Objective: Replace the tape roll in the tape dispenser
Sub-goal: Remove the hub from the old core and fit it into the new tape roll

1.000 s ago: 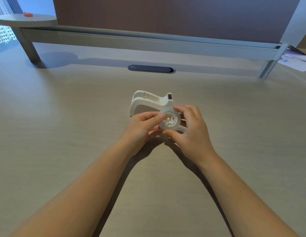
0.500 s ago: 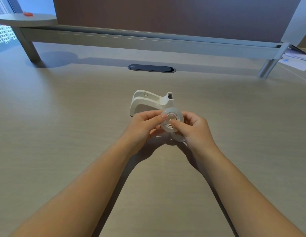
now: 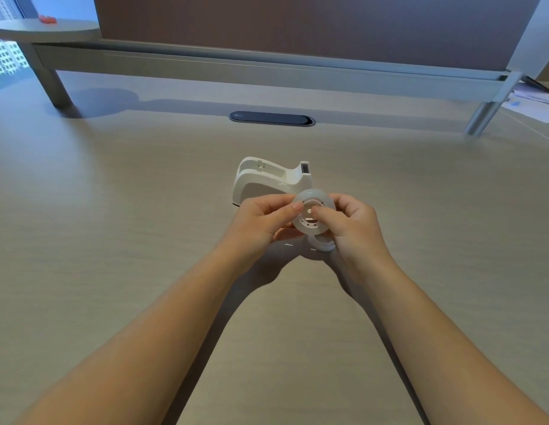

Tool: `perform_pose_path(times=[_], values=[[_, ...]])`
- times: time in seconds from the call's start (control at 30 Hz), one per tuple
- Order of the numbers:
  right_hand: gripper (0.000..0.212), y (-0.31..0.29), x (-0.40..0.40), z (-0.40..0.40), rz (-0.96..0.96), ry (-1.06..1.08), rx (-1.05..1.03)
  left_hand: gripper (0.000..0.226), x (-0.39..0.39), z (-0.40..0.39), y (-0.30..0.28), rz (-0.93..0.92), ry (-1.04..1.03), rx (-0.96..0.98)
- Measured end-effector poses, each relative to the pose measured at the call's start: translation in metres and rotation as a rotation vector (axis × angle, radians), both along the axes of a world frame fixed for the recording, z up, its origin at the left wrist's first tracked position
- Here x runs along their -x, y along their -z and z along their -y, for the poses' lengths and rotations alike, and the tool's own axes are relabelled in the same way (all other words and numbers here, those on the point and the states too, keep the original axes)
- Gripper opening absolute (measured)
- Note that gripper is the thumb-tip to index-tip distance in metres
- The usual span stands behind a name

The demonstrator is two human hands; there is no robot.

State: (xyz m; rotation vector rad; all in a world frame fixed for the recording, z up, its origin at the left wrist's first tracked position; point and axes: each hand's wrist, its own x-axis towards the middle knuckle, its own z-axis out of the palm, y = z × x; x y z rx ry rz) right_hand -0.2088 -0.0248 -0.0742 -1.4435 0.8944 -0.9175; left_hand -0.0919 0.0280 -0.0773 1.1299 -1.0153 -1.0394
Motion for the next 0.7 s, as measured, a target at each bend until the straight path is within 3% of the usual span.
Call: perform_pose_path(times=[0.33,0.7], values=[[0.016,0.0007,-0.0015,-0.0012,0.065,-0.005,-0.059,0.022,0.0063,-0.0015,-0.0055,0.152,-0.074,0.043],[0.011,-0.0007,-0.0005,-0.0041,0.006,-0.05,0.096,0.013,0.0079,0.0015,-0.0029,0.145,-0.111,-0.005]])
